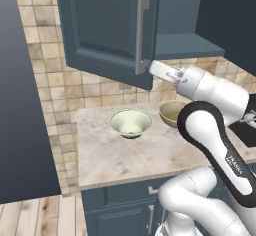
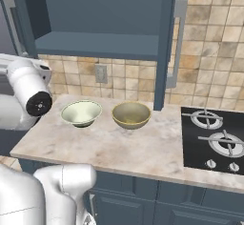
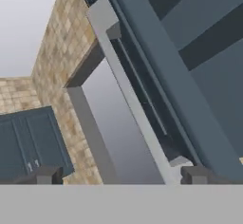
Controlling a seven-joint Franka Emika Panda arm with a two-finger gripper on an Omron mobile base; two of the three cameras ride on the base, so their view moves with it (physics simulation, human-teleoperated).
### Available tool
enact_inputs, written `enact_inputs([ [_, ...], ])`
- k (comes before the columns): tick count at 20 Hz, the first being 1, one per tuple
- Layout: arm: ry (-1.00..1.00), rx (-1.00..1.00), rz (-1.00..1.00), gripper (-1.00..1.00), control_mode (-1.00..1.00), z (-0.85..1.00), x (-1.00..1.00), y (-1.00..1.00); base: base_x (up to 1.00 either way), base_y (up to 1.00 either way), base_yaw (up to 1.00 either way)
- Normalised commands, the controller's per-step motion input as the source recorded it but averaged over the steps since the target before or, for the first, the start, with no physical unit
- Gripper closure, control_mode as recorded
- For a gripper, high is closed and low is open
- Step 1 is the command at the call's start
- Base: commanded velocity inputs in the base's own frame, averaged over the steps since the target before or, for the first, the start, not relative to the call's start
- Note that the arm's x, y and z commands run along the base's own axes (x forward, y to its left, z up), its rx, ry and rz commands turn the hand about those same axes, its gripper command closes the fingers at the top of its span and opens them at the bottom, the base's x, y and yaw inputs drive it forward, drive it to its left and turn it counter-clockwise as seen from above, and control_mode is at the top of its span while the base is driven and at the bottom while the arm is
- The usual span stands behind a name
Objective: Open the cabinet. Pick the bowls from the counter and place them in the cabinet. Then close the cabinet.
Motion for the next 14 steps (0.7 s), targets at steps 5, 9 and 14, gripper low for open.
enact_inputs([
  [5,0.23,0.04,0.11,-1.00,-1.00,0.20,0.31,-0.15,0.00,0.00,0.00],
  [9,0.12,0.01,0.08,-1.00,-1.00,0.02,0.34,-0.08,0.00,0.00,0.00],
  [14,0.13,0.05,0.17,-1.00,-1.00,0.00,0.41,-0.29,0.00,0.00,0.00],
])
